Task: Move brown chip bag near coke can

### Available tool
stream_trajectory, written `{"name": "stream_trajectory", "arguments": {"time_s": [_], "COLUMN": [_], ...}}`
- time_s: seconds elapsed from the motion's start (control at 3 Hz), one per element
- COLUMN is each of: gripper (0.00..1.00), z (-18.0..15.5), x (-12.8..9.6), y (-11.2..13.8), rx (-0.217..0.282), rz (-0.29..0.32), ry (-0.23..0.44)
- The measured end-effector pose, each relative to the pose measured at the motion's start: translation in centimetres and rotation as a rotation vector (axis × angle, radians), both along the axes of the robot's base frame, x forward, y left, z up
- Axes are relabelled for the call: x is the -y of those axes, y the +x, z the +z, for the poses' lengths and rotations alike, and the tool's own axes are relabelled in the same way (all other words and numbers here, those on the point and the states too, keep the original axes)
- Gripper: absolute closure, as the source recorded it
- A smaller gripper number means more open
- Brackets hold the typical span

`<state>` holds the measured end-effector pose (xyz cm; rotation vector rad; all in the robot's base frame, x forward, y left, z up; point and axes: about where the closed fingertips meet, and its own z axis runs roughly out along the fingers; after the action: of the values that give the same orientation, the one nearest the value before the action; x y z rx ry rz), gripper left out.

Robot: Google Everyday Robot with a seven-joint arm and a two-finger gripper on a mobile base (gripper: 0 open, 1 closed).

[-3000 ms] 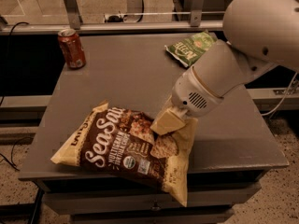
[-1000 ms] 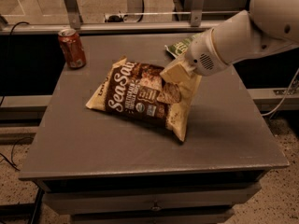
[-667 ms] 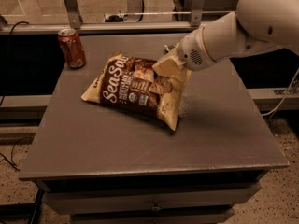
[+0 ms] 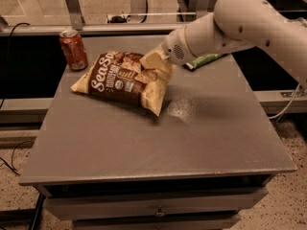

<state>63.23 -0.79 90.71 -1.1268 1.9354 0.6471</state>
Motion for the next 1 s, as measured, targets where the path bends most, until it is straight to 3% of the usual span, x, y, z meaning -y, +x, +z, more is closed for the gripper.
{"name": "stream_trajectory", "arguments": {"time_s": [0.33, 1.0], "gripper": [1.0, 1.0], "z": [-0.7, -0.9], "x": [-1.7, -3.1], "y": [2.7, 6.5], "rx": [-0.002, 0.02], "rz": [0.003, 0.001], "ry": [0.021, 0.042]}}
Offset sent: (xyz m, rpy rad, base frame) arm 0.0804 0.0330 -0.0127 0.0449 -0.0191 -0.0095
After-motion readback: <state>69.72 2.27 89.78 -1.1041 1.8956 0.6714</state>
